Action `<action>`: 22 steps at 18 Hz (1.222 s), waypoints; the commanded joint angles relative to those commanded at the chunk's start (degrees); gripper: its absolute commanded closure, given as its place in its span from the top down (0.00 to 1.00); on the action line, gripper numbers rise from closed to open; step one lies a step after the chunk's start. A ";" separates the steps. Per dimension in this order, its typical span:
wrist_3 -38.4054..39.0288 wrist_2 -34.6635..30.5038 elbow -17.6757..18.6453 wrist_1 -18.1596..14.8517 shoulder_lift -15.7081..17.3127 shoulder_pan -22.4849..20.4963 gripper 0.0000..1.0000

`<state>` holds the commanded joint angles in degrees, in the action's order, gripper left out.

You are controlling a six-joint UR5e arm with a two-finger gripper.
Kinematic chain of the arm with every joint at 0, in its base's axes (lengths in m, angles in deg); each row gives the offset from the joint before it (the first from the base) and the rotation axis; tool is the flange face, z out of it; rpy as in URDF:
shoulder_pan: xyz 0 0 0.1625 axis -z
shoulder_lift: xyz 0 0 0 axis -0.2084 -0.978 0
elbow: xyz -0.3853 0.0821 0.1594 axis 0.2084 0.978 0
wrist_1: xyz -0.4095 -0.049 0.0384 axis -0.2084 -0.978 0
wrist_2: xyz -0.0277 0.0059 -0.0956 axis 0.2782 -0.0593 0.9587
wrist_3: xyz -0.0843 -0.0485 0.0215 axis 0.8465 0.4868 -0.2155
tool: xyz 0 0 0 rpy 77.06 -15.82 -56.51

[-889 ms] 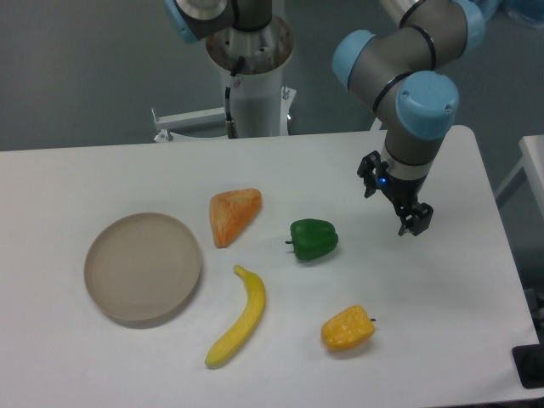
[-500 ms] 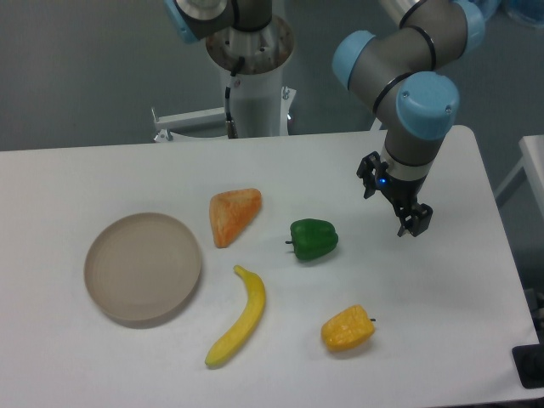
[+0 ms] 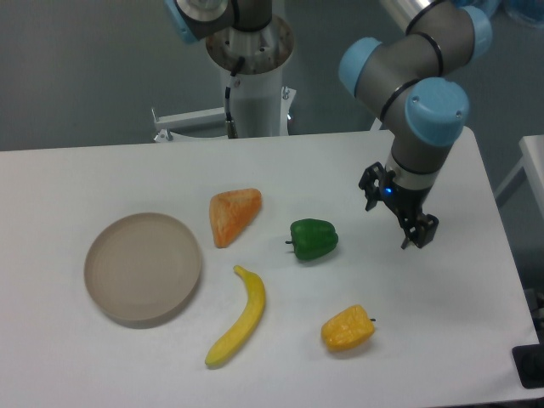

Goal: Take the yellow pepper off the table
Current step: 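Move the open gripper down over the small yellow pepper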

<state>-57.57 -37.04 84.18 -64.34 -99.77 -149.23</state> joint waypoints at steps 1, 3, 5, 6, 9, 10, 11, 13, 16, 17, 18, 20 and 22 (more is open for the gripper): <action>0.53 -0.09 -1.14 0.17 -1.32 0.35 1.00; 4.11 -0.09 -4.22 1.48 -4.74 2.45 1.00; 4.41 0.00 -4.32 5.86 -6.24 2.73 1.00; 4.58 -0.17 -4.23 7.37 -6.77 2.90 1.00; 4.32 -0.35 -5.02 8.96 -8.80 3.26 1.00; 3.71 -0.53 -4.85 9.92 -9.50 3.95 1.00; 2.92 -0.79 -4.67 10.28 -9.77 4.92 1.00; 3.17 -0.88 -4.49 10.55 -9.94 5.54 1.00; 3.09 -0.88 -4.50 10.63 -10.73 6.59 1.00; 3.09 -0.88 -4.32 10.63 -10.74 7.03 1.00; 3.00 -0.88 -4.15 10.63 -10.74 7.12 1.00; 2.91 -0.79 -4.06 10.72 -10.82 7.12 1.00; 2.91 -0.79 -4.14 10.72 -11.00 7.12 1.00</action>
<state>-54.66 -37.83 80.04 -53.61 -110.77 -142.11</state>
